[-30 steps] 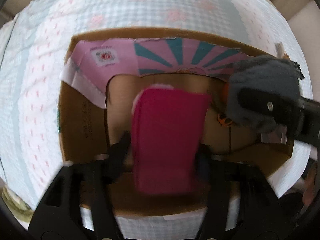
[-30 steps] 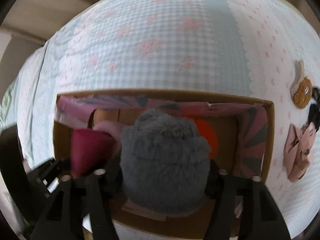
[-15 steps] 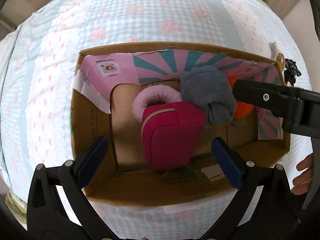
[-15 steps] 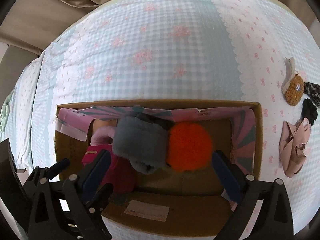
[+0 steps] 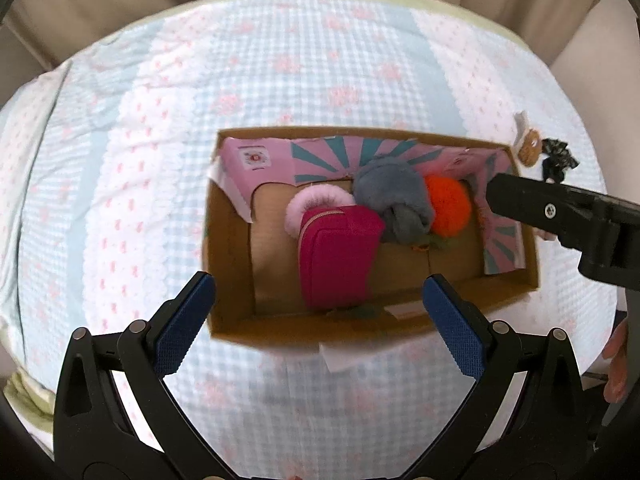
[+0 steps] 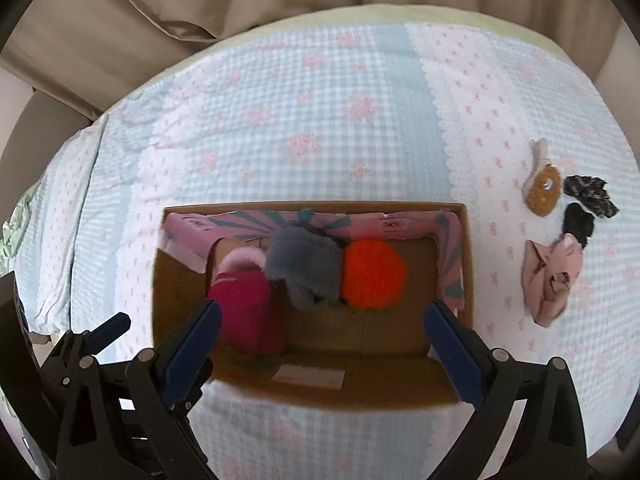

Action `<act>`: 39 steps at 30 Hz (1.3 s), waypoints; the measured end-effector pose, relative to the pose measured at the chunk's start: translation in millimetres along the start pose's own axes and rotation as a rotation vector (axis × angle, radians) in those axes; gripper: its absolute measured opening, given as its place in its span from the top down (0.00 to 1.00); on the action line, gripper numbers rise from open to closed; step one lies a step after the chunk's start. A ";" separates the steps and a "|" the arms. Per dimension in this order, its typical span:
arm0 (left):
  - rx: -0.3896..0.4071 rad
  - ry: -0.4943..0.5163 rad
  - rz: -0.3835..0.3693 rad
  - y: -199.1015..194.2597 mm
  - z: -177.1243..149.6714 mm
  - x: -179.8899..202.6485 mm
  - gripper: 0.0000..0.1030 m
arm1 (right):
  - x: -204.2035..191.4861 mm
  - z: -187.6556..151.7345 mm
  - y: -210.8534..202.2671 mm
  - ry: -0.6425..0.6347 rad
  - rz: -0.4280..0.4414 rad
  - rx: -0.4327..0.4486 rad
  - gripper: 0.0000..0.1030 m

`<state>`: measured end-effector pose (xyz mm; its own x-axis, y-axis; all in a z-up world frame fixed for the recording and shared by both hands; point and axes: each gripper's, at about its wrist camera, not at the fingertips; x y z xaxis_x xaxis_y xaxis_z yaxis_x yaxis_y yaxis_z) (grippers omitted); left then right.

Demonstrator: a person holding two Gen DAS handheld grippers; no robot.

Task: Organize soft objects
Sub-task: 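Withdraw both tools from the box toward the remaining items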

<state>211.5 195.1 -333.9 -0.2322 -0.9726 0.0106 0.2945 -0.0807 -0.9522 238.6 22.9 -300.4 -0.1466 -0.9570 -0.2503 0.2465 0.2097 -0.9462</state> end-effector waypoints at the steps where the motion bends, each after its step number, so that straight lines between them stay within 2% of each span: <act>1: 0.012 -0.004 -0.001 -8.3 -2.5 -0.3 0.00 | -1.5 -4.7 -10.0 -0.004 -0.001 0.012 0.02; 12: 0.148 0.007 0.025 -102.3 -18.2 15.9 0.00 | -2.9 -39.7 -115.7 -0.047 -0.015 0.200 0.02; 18: 0.222 0.010 0.034 -141.2 -23.4 41.4 0.00 | 21.6 -53.5 -160.7 -0.052 -0.043 0.272 0.02; 24: 0.278 0.013 0.006 -163.9 -18.7 81.7 0.00 | 80.7 -61.7 -195.4 -0.011 -0.069 0.326 0.02; 28: 0.304 0.017 0.001 -170.8 -13.2 122.1 0.00 | 136.9 -61.6 -214.4 -0.006 -0.082 0.356 0.02; 33: 0.305 -0.026 -0.028 -165.8 -1.7 181.2 0.00 | 195.3 -53.4 -225.0 -0.034 -0.082 0.363 0.02; 39: 0.282 -0.024 -0.030 -143.9 15.5 252.6 0.00 | 261.2 -33.1 -224.8 -0.057 -0.041 0.350 0.02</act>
<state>124.8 -42.4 -189.4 -0.2232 -0.9736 0.0480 0.5348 -0.1634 -0.8290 113.2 -267.5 -159.9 -0.1117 -0.9749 -0.1924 0.5561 0.0992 -0.8252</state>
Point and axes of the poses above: each gripper's, at about its wrist camera, not at the fingertips, and y roughly the way its jaws point, x to its right, z to its top, and after that the axes turned 8 degrees about y, right-handed
